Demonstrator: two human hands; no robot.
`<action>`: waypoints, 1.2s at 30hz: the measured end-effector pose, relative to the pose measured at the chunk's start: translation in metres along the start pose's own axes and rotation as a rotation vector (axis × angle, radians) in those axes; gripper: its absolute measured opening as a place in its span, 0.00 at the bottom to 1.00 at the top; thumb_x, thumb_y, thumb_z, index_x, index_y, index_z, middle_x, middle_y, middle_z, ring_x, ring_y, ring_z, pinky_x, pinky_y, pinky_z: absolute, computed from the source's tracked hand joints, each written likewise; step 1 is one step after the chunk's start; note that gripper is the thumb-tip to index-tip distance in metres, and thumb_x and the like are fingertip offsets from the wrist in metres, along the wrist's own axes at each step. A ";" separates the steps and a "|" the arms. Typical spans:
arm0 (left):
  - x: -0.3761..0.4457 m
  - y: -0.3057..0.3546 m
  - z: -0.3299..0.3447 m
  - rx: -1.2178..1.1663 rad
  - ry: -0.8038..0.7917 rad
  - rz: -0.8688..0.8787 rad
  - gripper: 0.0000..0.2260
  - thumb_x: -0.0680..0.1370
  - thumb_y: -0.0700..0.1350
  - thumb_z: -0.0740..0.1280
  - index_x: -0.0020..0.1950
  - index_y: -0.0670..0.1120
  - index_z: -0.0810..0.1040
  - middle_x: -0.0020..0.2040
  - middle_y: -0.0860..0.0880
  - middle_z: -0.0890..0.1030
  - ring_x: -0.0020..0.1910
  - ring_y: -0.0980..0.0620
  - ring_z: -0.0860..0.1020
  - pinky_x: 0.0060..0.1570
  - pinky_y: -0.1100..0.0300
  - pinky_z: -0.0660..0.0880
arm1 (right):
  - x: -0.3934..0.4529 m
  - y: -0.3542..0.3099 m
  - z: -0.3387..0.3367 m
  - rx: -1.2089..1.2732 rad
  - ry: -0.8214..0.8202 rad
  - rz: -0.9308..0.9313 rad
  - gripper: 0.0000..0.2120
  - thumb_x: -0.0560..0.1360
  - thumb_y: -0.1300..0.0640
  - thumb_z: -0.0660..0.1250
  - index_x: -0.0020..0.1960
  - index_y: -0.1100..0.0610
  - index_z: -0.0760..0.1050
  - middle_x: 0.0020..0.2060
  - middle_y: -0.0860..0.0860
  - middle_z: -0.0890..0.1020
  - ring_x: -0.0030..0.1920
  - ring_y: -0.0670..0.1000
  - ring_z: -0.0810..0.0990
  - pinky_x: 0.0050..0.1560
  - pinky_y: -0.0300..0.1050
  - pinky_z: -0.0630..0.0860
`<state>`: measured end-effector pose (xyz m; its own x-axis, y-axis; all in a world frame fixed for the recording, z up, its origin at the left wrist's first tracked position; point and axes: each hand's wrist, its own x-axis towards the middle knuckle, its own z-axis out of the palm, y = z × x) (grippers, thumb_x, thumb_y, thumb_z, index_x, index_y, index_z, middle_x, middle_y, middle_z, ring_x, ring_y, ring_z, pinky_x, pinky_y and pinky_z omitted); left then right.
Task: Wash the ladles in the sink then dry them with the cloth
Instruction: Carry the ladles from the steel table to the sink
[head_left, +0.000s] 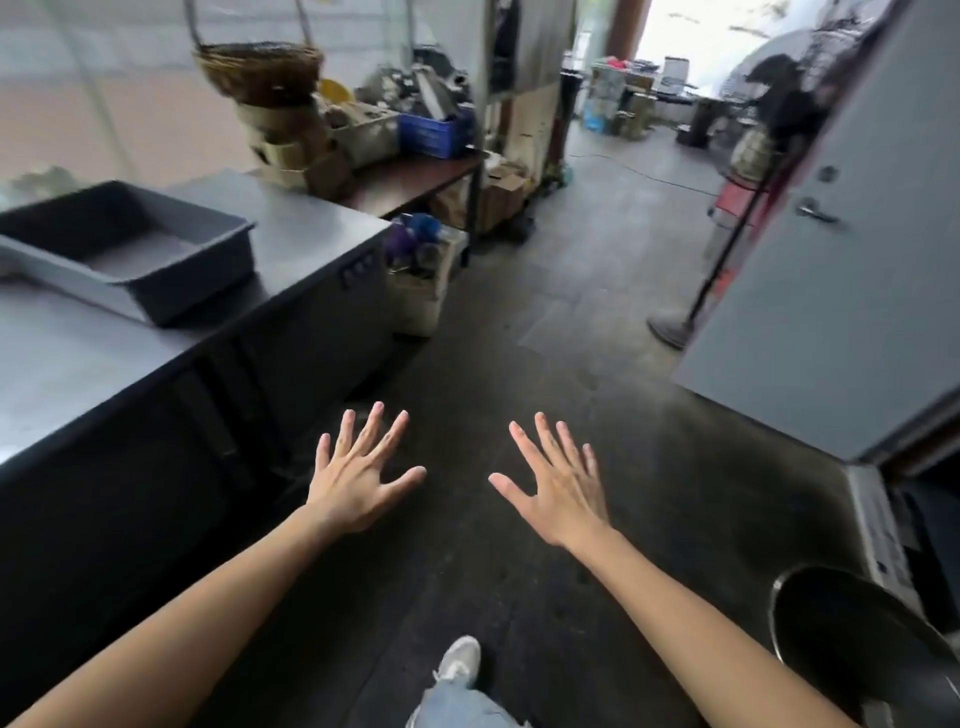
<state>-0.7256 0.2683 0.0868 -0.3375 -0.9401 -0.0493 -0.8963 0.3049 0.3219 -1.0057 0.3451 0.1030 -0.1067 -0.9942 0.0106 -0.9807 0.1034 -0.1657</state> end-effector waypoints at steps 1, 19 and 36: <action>-0.002 -0.015 -0.005 0.001 0.009 -0.041 0.36 0.70 0.78 0.45 0.74 0.71 0.34 0.80 0.58 0.37 0.80 0.46 0.37 0.76 0.40 0.43 | 0.014 -0.014 0.003 0.000 -0.012 -0.040 0.40 0.72 0.20 0.39 0.80 0.33 0.40 0.83 0.44 0.44 0.83 0.51 0.43 0.80 0.60 0.45; 0.019 -0.243 -0.070 -0.091 0.160 -0.686 0.34 0.74 0.75 0.44 0.75 0.69 0.34 0.79 0.58 0.33 0.79 0.47 0.34 0.76 0.40 0.40 | 0.260 -0.271 0.063 0.042 -0.187 -0.655 0.37 0.76 0.25 0.46 0.81 0.35 0.41 0.83 0.44 0.44 0.83 0.51 0.42 0.81 0.57 0.48; -0.137 -0.435 -0.110 -0.303 0.249 -1.228 0.33 0.80 0.64 0.55 0.80 0.61 0.43 0.81 0.52 0.38 0.80 0.43 0.39 0.75 0.40 0.52 | 0.265 -0.536 0.131 0.102 -0.530 -1.063 0.33 0.82 0.40 0.57 0.83 0.42 0.47 0.83 0.45 0.47 0.83 0.49 0.44 0.80 0.51 0.59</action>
<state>-0.2580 0.2473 0.0580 0.7495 -0.5911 -0.2982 -0.4674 -0.7914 0.3940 -0.4870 0.0222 0.0652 0.8560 -0.4702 -0.2149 -0.5164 -0.7582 -0.3980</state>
